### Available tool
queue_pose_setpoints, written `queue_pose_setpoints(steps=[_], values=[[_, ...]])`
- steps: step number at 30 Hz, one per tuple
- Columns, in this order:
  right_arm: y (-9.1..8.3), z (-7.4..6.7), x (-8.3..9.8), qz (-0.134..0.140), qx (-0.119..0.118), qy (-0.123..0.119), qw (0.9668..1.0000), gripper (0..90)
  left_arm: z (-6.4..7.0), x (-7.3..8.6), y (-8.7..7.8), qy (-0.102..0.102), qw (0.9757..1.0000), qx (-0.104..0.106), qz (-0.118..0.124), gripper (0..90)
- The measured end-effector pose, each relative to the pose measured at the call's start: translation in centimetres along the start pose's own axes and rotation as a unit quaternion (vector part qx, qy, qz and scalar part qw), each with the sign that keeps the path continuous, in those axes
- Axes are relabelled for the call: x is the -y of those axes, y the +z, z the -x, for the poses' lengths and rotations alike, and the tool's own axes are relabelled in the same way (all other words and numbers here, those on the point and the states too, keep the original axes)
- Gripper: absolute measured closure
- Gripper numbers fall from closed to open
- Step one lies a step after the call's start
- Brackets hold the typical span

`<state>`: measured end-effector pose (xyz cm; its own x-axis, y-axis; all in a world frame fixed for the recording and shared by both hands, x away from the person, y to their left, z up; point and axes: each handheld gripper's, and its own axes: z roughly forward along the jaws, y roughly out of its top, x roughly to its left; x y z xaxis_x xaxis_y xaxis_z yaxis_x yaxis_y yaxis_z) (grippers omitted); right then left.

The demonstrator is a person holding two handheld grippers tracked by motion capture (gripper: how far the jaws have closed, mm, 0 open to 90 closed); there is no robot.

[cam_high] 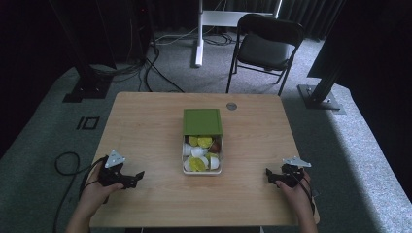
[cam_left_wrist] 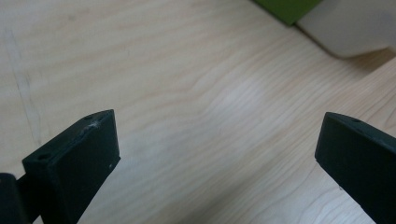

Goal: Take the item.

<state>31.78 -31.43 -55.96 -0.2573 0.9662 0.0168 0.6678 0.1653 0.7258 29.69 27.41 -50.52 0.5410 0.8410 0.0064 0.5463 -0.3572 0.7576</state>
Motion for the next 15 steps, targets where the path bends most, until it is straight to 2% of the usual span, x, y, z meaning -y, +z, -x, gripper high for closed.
queue_pose_setpoints(steps=[4, 6, 9, 13, 15], values=[[0.0, 0.0, 0.0, 0.0, 0.0, 0.0, 1.0, 12.0, 0.5, -1.1, -0.2, 0.005, 0.9999, 0.005, 0.011, 0.8], [0.0, 0.0, 0.0, 0.0, 0.0, 0.0, 1.0, 12.0, 0.9, -2.2, -0.4, 0.017, 0.9996, 0.006, 0.02, 0.8], [0.0, 0.0, 0.0, 0.0, 0.0, 0.0, 1.0, 12.0, 1.1, -2.8, -0.5, 0.02, 0.9994, 0.008, 0.029, 0.8], [0.0, 0.0, 0.0, 0.0, 0.0, 0.0, 1.0, 12.0, 1.5, -3.8, -0.6, 0.023, 0.9986, 0.025, 0.041, 0.8], [0.0, 0.0, 0.0, 0.0, 0.0, 0.0, 1.0, 12.0, 2.0, -4.5, -0.6, 0.029, 0.9974, 0.042, 0.051, 0.8]])
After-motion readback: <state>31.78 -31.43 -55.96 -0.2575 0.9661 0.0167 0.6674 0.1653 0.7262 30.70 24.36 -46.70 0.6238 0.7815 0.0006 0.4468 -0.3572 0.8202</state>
